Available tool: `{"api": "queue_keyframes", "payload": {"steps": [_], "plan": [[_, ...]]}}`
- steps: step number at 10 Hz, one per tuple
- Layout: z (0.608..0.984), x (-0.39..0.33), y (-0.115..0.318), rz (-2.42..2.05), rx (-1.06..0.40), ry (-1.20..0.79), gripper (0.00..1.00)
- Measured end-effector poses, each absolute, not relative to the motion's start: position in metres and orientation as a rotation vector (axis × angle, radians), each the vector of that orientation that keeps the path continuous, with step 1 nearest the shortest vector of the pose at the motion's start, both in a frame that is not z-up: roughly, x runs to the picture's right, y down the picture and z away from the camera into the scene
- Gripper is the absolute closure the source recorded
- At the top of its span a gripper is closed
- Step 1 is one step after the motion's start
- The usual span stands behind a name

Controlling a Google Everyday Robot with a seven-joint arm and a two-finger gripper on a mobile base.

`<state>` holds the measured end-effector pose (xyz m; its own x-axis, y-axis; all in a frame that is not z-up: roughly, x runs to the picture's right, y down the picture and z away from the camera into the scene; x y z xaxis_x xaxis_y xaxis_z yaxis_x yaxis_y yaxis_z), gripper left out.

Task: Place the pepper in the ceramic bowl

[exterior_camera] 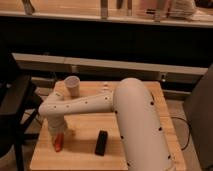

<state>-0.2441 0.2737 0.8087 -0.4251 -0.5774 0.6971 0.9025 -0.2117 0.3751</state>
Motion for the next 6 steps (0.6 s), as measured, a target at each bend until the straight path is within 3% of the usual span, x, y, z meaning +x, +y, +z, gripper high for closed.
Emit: {"api": "queue_keyframes", "payload": {"steps": [2,3,4,6], "plan": [[0.806,-0.244,0.27,-1.817,-0.505,-0.943,0.93],[0.806,-0.244,0.27,-1.817,-0.506,-0.943,0.99],[0.805,-0.243,0.27,-1.82,-0.505,-0.942,1.0],[0.793,-0.243,0.264,-1.823,-0.424,-0.951,0.92]]}}
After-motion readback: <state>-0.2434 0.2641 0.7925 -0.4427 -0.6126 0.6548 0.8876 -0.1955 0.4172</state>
